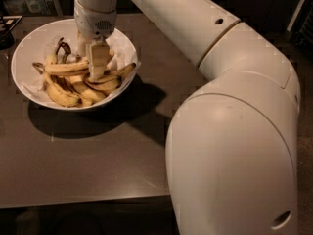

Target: Pick banana from white bowl

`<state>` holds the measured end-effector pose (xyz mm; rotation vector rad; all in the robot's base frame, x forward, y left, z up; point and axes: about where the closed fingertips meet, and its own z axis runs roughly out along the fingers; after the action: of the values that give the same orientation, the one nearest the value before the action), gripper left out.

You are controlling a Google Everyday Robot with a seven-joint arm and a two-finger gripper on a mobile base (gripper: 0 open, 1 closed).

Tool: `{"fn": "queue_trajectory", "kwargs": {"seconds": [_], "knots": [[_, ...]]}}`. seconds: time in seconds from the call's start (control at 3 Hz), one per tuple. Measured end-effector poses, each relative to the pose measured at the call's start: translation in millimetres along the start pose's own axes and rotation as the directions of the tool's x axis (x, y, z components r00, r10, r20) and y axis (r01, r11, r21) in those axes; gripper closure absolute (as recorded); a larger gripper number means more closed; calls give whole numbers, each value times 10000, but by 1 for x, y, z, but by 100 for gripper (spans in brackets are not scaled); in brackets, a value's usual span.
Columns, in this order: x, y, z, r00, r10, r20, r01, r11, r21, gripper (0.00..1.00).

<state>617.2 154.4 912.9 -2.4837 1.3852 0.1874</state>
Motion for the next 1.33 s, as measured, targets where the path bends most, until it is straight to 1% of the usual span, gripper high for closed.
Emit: {"fn": "queue_trajectory", "kwargs": {"seconds": [0.33,0.67,1.0,1.33], "knots": [[0,0,0,10000,0,0,0,10000,0,62],[0,0,-2,10000,-1,0,1,10000,1,84],[4,5,-8,10000,-29,-51,30,9999,166,100],[4,4,-7,10000,-31,-41,31,9998,199,100]]}}
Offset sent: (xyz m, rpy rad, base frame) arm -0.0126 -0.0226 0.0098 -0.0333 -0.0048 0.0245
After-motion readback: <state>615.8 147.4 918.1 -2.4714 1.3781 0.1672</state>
